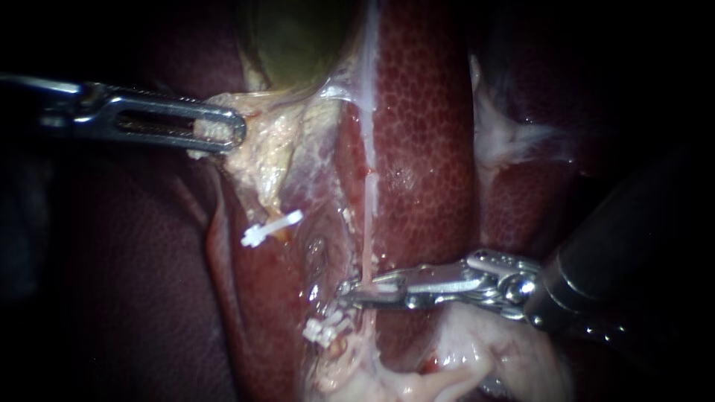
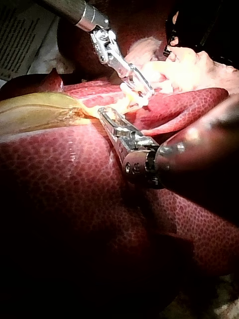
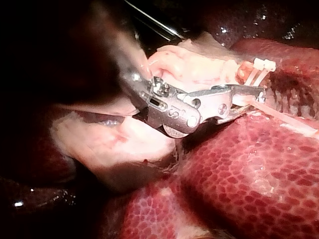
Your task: Going back first clip right tube
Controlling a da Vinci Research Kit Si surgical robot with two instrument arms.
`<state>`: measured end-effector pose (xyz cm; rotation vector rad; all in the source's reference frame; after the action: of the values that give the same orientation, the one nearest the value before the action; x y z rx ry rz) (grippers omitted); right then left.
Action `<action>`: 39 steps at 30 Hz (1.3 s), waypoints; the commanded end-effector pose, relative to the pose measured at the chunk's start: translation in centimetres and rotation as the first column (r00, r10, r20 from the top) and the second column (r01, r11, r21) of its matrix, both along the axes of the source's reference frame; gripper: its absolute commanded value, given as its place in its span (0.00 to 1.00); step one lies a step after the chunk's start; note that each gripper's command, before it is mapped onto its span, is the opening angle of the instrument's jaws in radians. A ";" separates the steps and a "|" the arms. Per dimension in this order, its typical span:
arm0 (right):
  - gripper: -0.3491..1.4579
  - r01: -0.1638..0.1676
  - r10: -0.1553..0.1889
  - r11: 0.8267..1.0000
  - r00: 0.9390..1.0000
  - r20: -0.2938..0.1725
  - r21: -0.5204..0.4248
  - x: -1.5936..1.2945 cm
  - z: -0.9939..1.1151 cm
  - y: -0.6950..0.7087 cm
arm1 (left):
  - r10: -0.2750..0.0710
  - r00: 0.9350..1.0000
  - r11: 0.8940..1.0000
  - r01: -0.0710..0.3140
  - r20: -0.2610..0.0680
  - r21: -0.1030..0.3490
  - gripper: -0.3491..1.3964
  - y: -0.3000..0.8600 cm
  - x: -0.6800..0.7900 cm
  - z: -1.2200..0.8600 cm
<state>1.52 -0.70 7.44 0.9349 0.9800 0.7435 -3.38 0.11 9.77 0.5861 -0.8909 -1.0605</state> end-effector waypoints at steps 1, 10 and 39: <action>0.00 0.000 0.000 1.000 1.000 -0.001 -0.001 0.00 0.00 -0.01 | -0.001 1.000 1.000 0.001 -0.001 0.000 0.00 0.00 0.00 0.01; 0.00 0.010 -0.010 1.000 1.000 -0.007 0.004 0.00 -0.01 0.00 | -0.001 1.000 1.000 0.001 -0.001 0.000 0.00 0.00 -0.01 0.01; 0.52 -0.051 -0.028 0.885 0.986 -0.162 -0.463 -0.68 -0.83 0.69 | -0.003 1.000 1.000 0.003 -0.003 -0.004 0.00 -0.05 -0.04 0.04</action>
<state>0.81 0.05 6.49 0.5666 1.2610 0.4041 -3.42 0.06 9.81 0.5800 -0.8912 -1.0624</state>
